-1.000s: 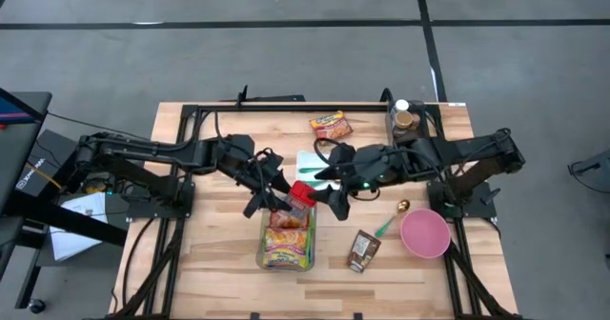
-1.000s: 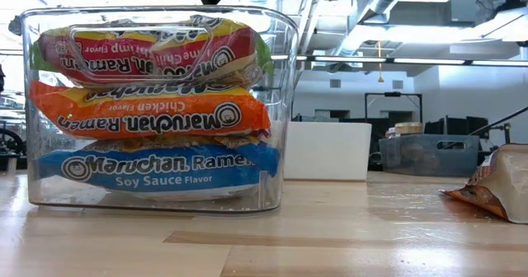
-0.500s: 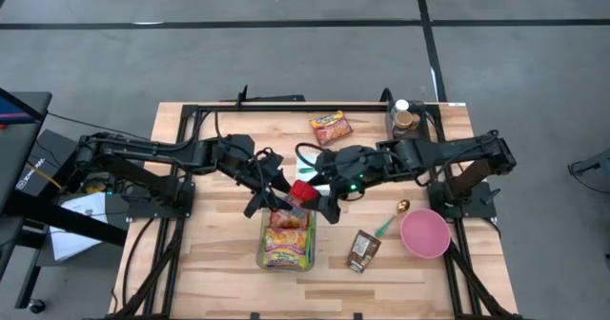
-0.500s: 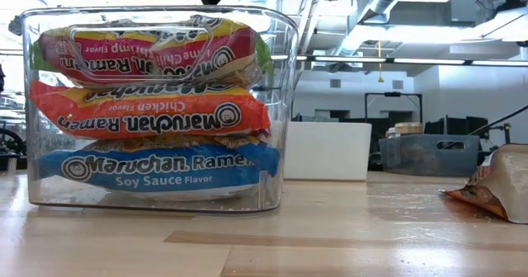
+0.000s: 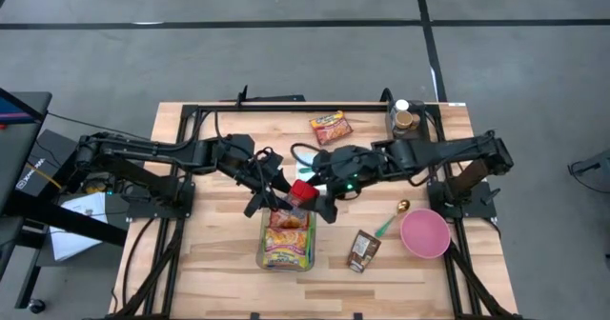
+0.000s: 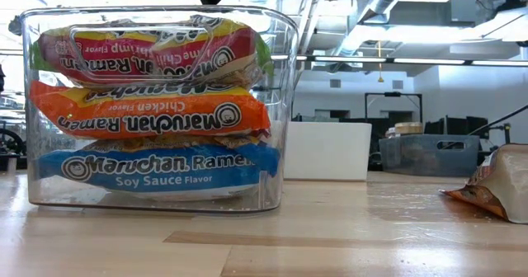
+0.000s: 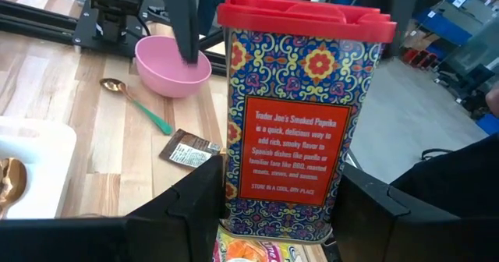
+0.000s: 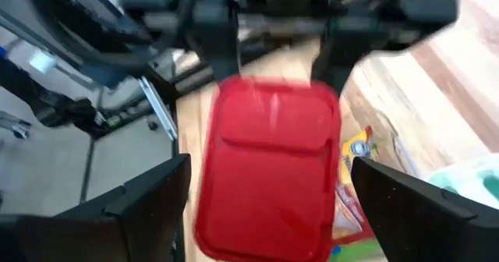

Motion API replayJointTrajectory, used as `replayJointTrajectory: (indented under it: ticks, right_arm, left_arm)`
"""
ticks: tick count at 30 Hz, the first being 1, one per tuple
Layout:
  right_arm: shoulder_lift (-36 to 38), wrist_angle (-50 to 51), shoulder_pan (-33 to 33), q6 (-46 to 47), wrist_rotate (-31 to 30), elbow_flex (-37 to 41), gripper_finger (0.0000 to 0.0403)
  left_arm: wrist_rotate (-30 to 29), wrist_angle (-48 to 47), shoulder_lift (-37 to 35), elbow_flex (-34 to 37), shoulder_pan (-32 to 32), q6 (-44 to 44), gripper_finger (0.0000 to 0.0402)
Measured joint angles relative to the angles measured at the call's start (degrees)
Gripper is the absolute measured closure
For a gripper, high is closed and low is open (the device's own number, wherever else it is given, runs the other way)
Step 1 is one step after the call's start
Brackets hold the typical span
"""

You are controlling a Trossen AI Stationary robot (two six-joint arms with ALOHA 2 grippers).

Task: Pick & Place Food Item
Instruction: Put the red spice can into the black bin

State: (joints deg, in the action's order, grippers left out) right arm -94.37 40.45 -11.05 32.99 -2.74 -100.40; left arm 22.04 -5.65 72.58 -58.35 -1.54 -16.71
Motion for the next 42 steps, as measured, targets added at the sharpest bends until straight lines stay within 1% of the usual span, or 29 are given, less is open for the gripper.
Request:
replayJointTrajectory:
  ticks: [9,11,16,23,25,30,35,42]
  right_arm:
    - [0.2,-0.2,0.7,-0.2,-0.1,-0.1,0.0058]
    - [0.2,-0.1,0.7,-0.2,-0.3,-0.1,0.0058]
    - [0.2,-0.1,0.7,-0.3,-3.1,-0.1,0.0058]
    - [0.2,0.0,0.7,-0.6,-3.9,-0.1,0.0058]
    - [0.2,0.0,0.7,-0.7,-4.9,-0.1,0.0058]
    - [0.2,0.9,0.7,-0.9,-5.3,-0.1,0.0058]
    - [0.2,1.6,0.6,-0.9,-5.3,-0.1,0.0058]
    - [0.2,1.9,0.6,-1.1,-5.3,-0.1,0.0058]
  left_arm:
    - [0.0,0.2,0.0,0.0,0.0,-0.9,0.0220]
    - [-1.5,0.7,0.0,0.0,0.0,-2.2,0.0220]
    - [-2.0,2.4,0.0,0.0,-0.4,-4.5,0.0220]
    - [-2.2,2.0,0.0,0.0,-0.5,-7.6,0.0220]
    - [-2.3,2.0,0.0,0.0,-1.0,-7.8,0.0220]
    - [-4.7,0.4,0.0,0.0,-1.7,-9.2,0.0220]
    - [-5.4,0.5,0.0,0.0,-1.7,-12.0,0.0220]
    - [-5.6,0.5,0.0,0.0,-1.7,-10.9,0.0220]
